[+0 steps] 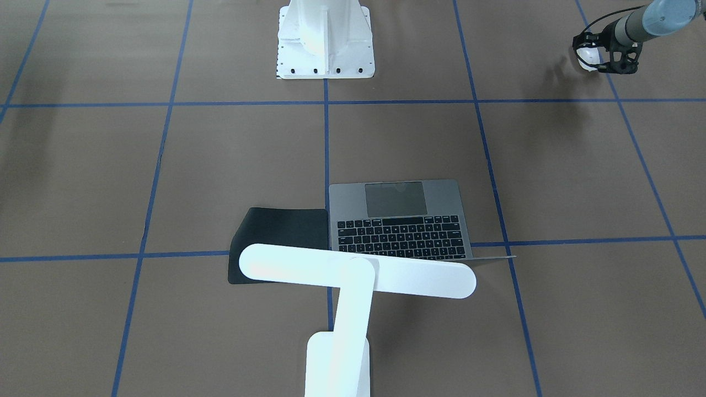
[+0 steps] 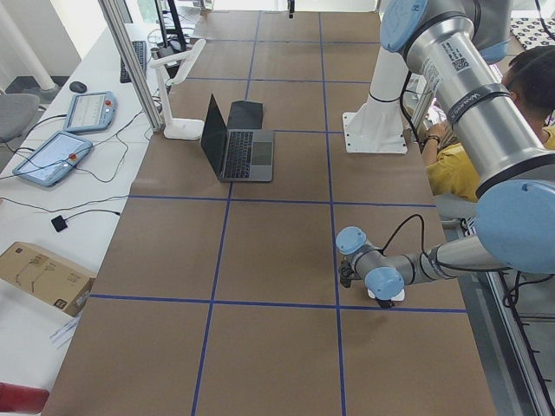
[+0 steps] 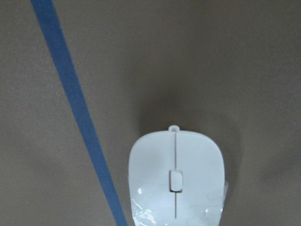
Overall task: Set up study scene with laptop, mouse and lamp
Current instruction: 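Carry the white mouse with the left gripper toward the table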
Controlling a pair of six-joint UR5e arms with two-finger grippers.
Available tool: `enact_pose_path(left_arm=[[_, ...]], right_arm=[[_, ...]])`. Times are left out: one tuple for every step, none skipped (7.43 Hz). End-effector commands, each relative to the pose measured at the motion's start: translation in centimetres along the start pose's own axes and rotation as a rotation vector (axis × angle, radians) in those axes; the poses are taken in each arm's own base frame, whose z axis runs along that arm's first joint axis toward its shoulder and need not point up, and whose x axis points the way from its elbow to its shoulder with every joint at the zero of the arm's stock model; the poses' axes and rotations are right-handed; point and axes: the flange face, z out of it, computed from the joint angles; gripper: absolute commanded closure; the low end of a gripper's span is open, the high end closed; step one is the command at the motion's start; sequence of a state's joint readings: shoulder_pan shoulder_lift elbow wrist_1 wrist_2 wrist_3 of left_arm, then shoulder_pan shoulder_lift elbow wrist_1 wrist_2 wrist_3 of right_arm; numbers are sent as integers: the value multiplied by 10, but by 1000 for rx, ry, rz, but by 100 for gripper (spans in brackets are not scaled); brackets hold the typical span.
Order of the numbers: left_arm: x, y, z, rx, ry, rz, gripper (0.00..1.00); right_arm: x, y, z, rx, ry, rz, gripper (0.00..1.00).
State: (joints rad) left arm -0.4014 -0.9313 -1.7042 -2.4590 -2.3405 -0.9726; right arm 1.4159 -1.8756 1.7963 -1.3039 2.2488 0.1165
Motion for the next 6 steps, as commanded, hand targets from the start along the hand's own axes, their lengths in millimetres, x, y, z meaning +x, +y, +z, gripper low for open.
enact_pose_path(left_arm=[[2, -1, 3, -6, -2, 7, 3], [2, -1, 3, -7, -2, 8, 14], [2, -1, 3, -7, -4, 10, 24], [3, -1, 4, -12, -6, 14, 29], [3, -1, 4, -12, -6, 14, 32], [3, -1, 4, -12, -6, 14, 36]], right_arm=[[0, -1, 0, 1, 0, -1, 0], [-1, -1, -1, 2, 0, -2, 0], [-1, -2, -1, 3, 0, -3, 0], [-1, -2, -1, 3, 0, -3, 0], [-1, -2, -1, 4, -1, -3, 0], [-1, -2, -1, 4, -1, -3, 0]])
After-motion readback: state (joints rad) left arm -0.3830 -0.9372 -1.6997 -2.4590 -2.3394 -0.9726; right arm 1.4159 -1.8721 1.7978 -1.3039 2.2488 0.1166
